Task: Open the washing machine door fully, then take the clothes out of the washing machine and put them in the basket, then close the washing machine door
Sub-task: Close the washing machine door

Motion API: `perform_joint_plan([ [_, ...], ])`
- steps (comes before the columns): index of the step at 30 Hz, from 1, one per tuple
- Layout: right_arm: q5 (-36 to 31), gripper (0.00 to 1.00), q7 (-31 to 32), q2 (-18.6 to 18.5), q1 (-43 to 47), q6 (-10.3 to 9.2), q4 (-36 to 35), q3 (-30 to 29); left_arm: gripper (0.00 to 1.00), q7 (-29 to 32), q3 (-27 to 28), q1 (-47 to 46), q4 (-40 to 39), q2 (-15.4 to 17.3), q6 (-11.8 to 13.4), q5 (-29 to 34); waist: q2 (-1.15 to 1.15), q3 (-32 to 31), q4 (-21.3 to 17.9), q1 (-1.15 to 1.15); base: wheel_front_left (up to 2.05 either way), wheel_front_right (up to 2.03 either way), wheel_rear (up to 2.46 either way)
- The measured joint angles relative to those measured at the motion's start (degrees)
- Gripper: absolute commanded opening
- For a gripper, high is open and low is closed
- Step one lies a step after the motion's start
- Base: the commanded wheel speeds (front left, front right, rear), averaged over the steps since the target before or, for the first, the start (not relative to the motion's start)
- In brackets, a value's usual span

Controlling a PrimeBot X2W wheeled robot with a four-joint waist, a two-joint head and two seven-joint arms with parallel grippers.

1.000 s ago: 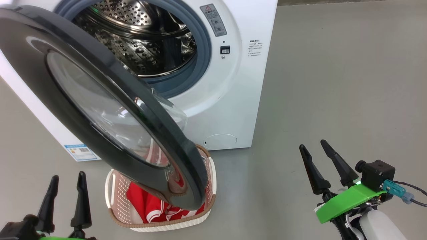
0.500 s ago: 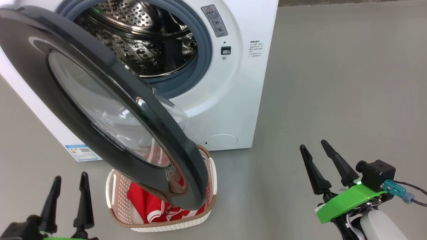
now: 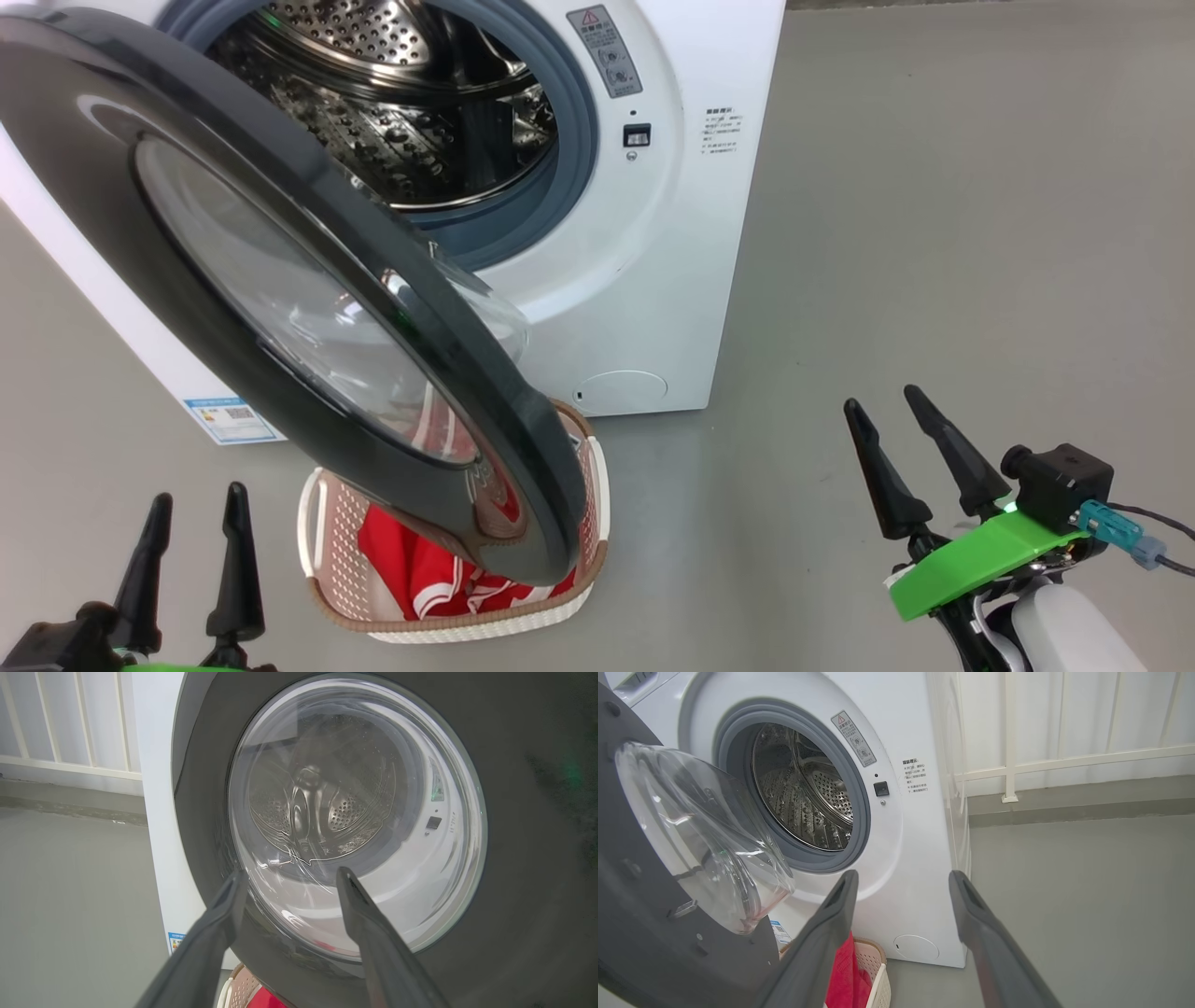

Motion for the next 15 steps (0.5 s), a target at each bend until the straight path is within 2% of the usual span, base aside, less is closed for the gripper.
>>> perform_joint_plan([
  [4,-0.14,1.0,-0.01,0.23,0.0,0.0,-0.69,-0.65,1.0,0.0,0.01,-0.01,0.13,-0.15,-0.05,0.0,0.0,0.05,0.27,0.0,0.0,0.0,0.0],
  [6,-0.31,0.73,-0.01,0.34,0.0,0.0,-0.97,-0.85,1.0,0.0,0.01,-0.02,0.23,-0.19,-0.07,0.0,0.0,0.07,0.49,0.0,0.0,0.0,0.0],
  [7,-0.34,0.69,-0.01,0.4,0.0,0.0,-1.03,-0.93,1.0,0.0,0.01,-0.03,0.29,-0.19,-0.07,0.0,0.0,0.07,0.62,0.0,0.0,0.0,0.0],
  [8,-0.44,0.44,-0.01,0.44,0.0,0.0,-1.11,-1.02,1.0,0.0,0.0,-0.03,0.34,-0.2,-0.07,0.0,0.0,0.07,0.79,0.0,0.0,0.0,0.0],
  [9,-0.55,0.31,-0.01,0.47,0.0,0.0,-1.16,-1.14,1.0,0.0,0.0,-0.03,0.4,-0.21,-0.08,0.0,0.0,0.07,0.97,0.0,0.0,0.0,0.0],
  [10,-0.56,0.12,-0.01,0.49,0.0,0.0,-1.21,-1.33,1.0,0.0,-0.01,-0.04,0.43,-0.22,-0.09,0.0,0.0,0.07,1.19,0.0,0.0,0.0,0.0],
  [11,-0.64,0.0,-0.01,0.49,0.0,0.0,-1.29,-1.52,1.0,0.0,-0.01,-0.05,0.44,-0.25,-0.13,0.0,0.0,0.06,1.44,0.0,0.0,0.0,0.0],
  [15,-1.83,0.0,0.0,0.86,0.0,0.0,-2.4,-2.44,1.0,0.0,-0.03,-0.06,0.49,-0.59,-0.14,0.0,0.0,0.01,2.67,0.0,0.0,0.0,0.0],
])
